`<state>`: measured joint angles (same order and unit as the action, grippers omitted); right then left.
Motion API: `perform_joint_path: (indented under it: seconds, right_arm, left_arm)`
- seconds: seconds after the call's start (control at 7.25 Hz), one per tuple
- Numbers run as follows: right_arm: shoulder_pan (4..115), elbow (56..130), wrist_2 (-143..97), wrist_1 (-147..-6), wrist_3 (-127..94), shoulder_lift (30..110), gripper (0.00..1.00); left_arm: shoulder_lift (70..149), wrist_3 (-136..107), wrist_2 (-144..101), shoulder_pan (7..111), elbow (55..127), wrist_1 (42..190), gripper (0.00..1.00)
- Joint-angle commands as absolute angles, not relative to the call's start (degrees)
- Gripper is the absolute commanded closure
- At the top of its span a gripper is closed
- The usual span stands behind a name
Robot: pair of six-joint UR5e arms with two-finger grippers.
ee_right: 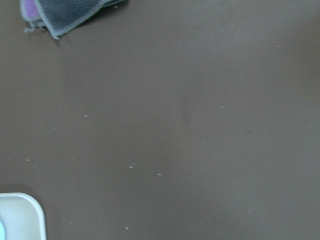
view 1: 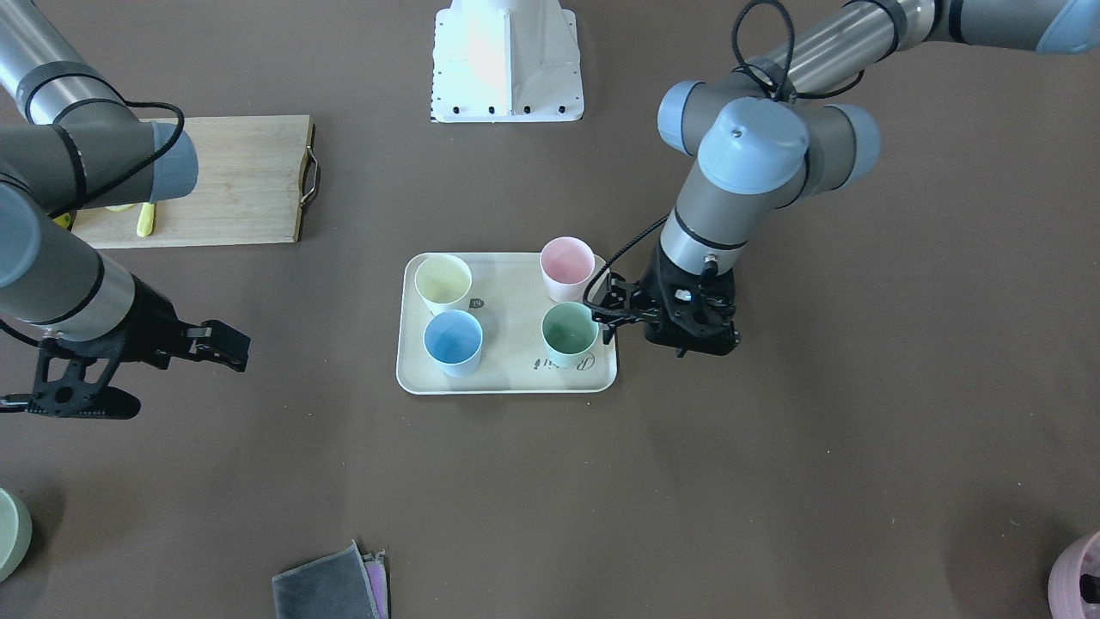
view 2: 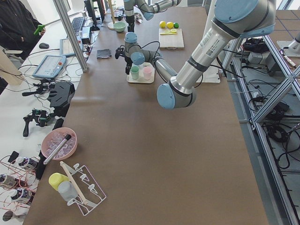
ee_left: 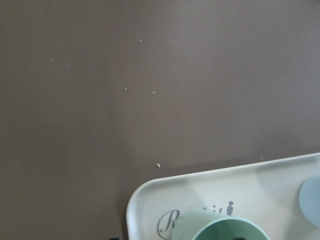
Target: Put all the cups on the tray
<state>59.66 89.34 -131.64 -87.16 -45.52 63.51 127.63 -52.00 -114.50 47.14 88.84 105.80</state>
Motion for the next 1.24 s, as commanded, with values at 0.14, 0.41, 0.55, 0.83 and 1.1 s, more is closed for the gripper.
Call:
perform_joint_path:
  seconds: [0.14,0.41,0.55,0.83,1.1]
  right_arm:
    - [70.4,90.4,-133.8,-86.7,-23.5,76.8,0.00]
    - [77.7,87.4,-133.4,-87.2,-9.4,80.8,0.00]
    - [81.4,85.8,-132.9,-87.2,-4.3,82.8,0.00]
    - [87.7,82.4,-133.0,-87.4,5.5,84.8,0.00]
    - [88.7,82.4,-133.0,-87.1,5.3,86.0,0.00]
  left_arm:
    - [113.5,-37.3,-116.7,59.2,93.4,113.5,0.02]
    - [106.0,-25.3,-119.5,66.3,93.3,113.8,0.02]
    - [103.0,-20.5,-119.6,69.6,93.3,113.8,0.02]
    - [97.6,-12.6,-126.0,79.1,91.4,111.5,0.02]
    - [97.6,-3.8,-131.1,88.0,87.1,109.4,0.02]
